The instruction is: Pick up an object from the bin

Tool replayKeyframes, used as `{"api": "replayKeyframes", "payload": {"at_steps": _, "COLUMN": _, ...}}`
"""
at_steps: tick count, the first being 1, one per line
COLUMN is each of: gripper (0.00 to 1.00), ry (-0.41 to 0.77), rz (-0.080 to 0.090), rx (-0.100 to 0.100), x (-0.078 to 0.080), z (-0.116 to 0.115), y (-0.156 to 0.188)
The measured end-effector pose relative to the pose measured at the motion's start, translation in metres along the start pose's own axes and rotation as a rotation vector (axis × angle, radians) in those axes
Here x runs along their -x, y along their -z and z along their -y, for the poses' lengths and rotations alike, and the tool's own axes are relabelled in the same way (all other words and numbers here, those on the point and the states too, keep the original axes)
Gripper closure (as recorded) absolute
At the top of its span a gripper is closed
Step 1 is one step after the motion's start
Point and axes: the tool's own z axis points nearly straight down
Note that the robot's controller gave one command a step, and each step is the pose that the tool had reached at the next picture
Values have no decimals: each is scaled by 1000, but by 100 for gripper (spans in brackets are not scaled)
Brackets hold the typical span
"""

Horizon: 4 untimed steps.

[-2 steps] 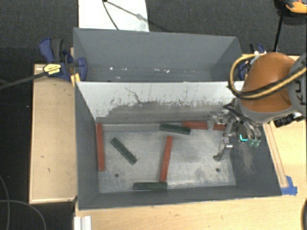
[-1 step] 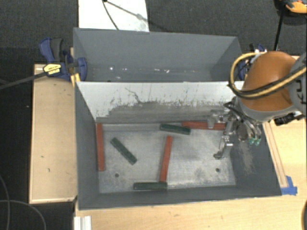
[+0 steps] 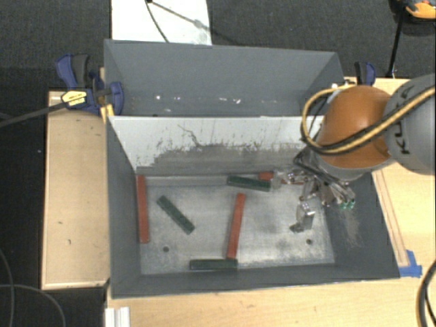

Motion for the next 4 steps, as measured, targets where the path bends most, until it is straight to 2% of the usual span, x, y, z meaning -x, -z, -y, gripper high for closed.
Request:
{"api": "replayKeyframes", "payload": {"at_steps": 1, "gripper": 0, "ry": 90, "rz": -5, "rx": 5, "x": 28, "z": -42, "y": -5}}
{"api": "replayKeyframes", "payload": {"at_steps": 2, "gripper": 0, "ry": -130, "rz": -5, "rx": 4, "x": 33, "z": -55, "y": -5}}
{"api": "replayKeyframes", "payload": {"at_steps": 3, "gripper": 0, "ry": 353, "rz": -5, "rx": 5, "x": 38, "z": -89, "y": -37}}
{"api": "replayKeyframes", "payload": {"at_steps": 4, "gripper": 100, "ry": 267, "rz": -7, "rx": 6, "x": 30, "z": -124, "y": -55}}
